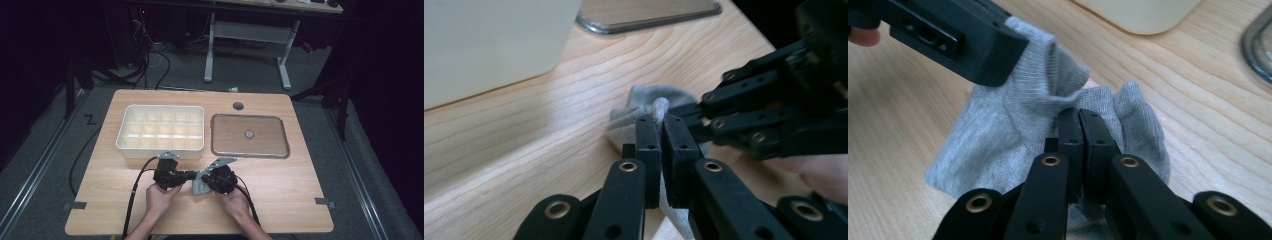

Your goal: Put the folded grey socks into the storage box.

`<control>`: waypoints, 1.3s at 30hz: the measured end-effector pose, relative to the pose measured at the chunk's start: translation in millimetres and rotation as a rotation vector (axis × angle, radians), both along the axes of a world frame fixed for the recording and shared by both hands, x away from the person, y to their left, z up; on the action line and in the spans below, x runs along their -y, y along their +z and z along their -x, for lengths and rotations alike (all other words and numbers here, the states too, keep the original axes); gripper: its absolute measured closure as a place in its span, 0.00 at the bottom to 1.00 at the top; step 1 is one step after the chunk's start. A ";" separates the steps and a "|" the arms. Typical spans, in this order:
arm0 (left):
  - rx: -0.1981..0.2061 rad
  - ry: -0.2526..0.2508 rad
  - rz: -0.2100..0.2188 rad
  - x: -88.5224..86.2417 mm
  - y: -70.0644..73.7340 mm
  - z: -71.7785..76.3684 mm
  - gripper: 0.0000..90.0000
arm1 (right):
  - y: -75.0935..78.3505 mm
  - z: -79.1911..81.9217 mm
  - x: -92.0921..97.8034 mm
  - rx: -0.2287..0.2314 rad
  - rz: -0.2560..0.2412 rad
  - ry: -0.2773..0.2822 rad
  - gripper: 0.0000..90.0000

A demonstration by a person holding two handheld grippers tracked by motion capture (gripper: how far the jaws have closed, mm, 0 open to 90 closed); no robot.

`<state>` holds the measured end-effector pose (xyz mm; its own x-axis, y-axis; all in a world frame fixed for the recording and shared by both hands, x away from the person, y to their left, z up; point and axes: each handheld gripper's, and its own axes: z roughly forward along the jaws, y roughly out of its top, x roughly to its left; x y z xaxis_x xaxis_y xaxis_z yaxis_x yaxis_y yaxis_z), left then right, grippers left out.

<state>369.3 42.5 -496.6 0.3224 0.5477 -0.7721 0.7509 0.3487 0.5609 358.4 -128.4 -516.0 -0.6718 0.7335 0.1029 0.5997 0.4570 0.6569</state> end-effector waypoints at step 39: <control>0.021 0.068 -0.070 -0.2 -1.7 -5.0 0.98 | 24.9 12.2 9.5 0.036 -0.049 -0.037 0.72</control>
<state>374.3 42.8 -498.3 0.2984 0.6213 -0.7245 0.7144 0.3580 0.6012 346.2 -137.9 -491.1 -0.6479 0.7530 0.1156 0.5915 0.4016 0.6992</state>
